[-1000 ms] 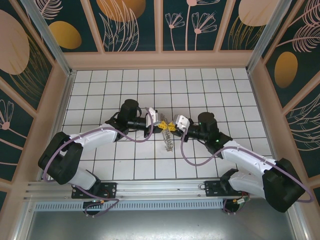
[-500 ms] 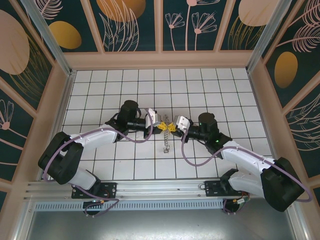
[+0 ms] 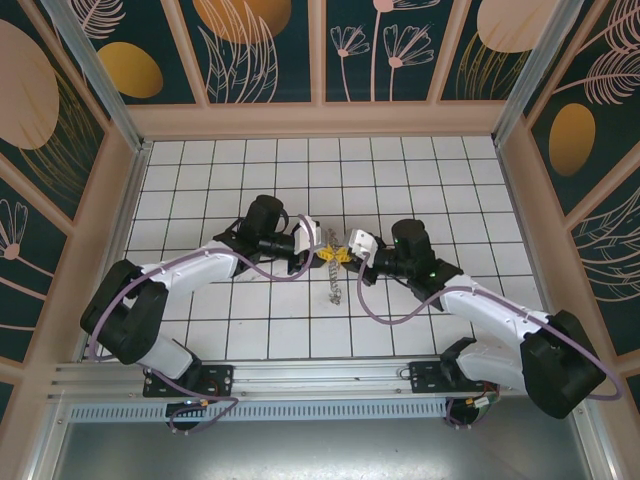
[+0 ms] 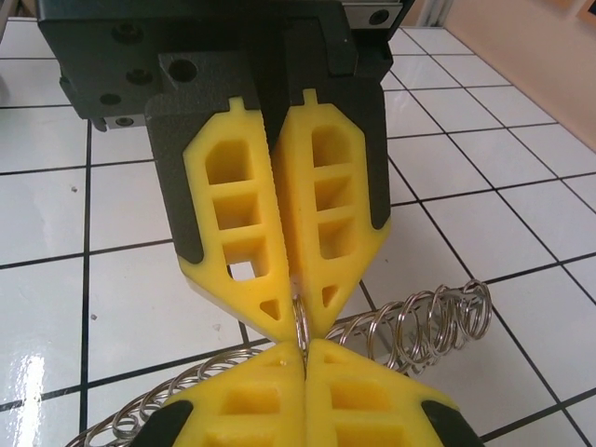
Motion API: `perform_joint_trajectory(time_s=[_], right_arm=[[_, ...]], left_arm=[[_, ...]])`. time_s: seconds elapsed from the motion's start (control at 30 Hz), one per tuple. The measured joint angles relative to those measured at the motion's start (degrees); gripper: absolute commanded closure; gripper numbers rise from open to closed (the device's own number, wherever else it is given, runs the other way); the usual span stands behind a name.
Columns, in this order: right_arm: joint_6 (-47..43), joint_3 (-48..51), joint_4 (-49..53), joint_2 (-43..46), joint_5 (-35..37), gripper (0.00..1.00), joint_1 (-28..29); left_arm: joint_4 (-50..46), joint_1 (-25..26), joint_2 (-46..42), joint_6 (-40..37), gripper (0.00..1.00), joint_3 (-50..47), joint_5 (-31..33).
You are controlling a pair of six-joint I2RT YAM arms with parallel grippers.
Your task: Put the keys on the keyring
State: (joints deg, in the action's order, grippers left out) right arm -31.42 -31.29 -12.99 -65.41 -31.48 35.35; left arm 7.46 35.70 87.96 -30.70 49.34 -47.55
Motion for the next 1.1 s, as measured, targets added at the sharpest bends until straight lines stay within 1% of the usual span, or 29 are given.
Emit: perform_joint_trajectory(time_s=[0.07, 0.13, 0.2, 0.23, 0.33, 0.4, 0.5, 0.6, 0.7, 0.77, 0.83, 1.1], right_arm=[[-0.24, -0.74, 1.16, -0.37, 0.07, 1.00, 0.28], [-0.31, -1.66, 2.49, -0.81, 0.22, 1.00, 0.57], [-0.74, -2.58, 3.69, -1.20, 0.90, 1.00, 0.83], [-1.07, -2.97, 4.31, -1.42, 1.31, 1.00, 0.92], [-1.73, -4.07, 6.03, -2.01, 2.49, 1.00, 1.42], [-1.99, -4.13, 6.29, -2.05, 2.95, 0.97, 1.51], [-2.29, -3.54, 5.11, -2.01, 2.64, 0.95, 1.20], [-1.07, -1.20, 1.29, -1.70, -0.31, 0.92, 0.11], [0.37, 0.87, -2.51, -1.49, -3.43, 0.91, -0.90], [1.01, 1.70, -4.37, -1.49, -4.96, 0.90, -1.44], [1.79, 2.32, -6.08, -1.49, -6.29, 0.88, -2.14], [3.23, 4.07, -9.97, -1.27, -9.05, 0.86, -3.23]], left_arm=[[-1.49, 0.00, 0.15, -0.70, 0.87, 0.50, 0.26], [-2.93, 0.00, 0.26, -1.29, 0.90, 1.07, 0.48], [-3.98, 0.00, 0.28, -1.73, 0.98, 1.51, 0.74], [-4.52, 0.00, 0.28, -2.10, 1.00, 1.68, 0.92], [-5.16, -0.02, 0.28, -2.36, 1.00, 1.84, 1.60], [-5.07, -0.02, 0.28, -2.25, 1.00, 1.84, 1.75], [-2.86, -0.02, 0.02, -1.36, 1.00, 0.72, 1.60], [0.33, 0.00, -0.81, 0.22, 1.00, -1.42, 0.81], [3.67, 0.00, -0.92, 1.99, 1.00, -3.08, -0.98], [4.90, 0.00, -0.92, 2.80, 1.00, -3.52, -1.81], [6.05, -0.02, -0.92, 3.39, 1.00, -3.72, -2.40], [9.03, -0.02, -0.92, 4.98, 1.00, -4.00, -4.79]])
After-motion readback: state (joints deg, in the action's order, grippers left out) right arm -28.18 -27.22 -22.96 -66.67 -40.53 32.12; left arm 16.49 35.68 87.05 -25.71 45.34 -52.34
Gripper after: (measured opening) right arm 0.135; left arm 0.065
